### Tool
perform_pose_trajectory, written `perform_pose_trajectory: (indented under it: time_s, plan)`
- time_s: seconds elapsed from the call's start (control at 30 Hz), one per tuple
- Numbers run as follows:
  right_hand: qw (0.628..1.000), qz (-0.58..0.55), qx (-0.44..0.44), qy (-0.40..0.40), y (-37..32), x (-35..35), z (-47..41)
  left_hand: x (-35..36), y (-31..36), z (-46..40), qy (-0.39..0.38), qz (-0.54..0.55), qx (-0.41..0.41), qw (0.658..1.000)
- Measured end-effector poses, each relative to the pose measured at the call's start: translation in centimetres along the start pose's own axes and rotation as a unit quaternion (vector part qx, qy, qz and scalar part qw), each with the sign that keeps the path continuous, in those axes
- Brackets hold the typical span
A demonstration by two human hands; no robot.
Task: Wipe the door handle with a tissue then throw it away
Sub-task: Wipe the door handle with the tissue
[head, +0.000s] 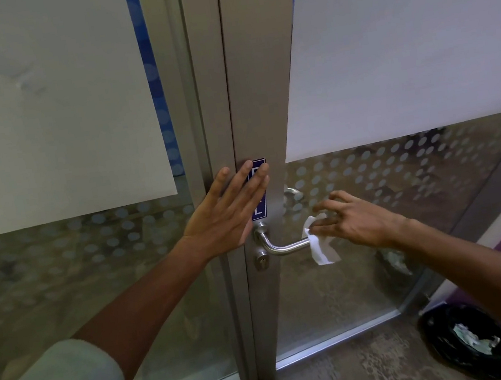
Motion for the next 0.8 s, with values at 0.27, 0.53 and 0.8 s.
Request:
perform_pose_trajectory:
  time_s: [0.27, 0.53, 0.8]
  plan:
    - [0.997, -0.049, 0.032, -0.059, 1.8, 2.3, -0.2, -0.3, 0.0, -0.1, -0.003, 0.001, 0.002, 1.0]
    - [0.872, -0.425, 0.241, -0.03, 3.2, 4.3, 1.1, -0.3, 0.0, -0.1, -0.01, 0.008, -0.004, 1.0]
    - [0.606, -0.658, 0.441, 0.068, 1.7, 7.7, 3.8, 0.0, 0.0, 0.0, -0.009, 0.011, -0.007, 1.0]
Point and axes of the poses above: each hand's wrist, its own z-axis away from the middle knuckle, its own x-axis out of the palm, y = z × x, the point moved 8 cm from there along -z, towards the middle knuckle, and after that the axes turned 1 degree about x, right-handed, at the moved point
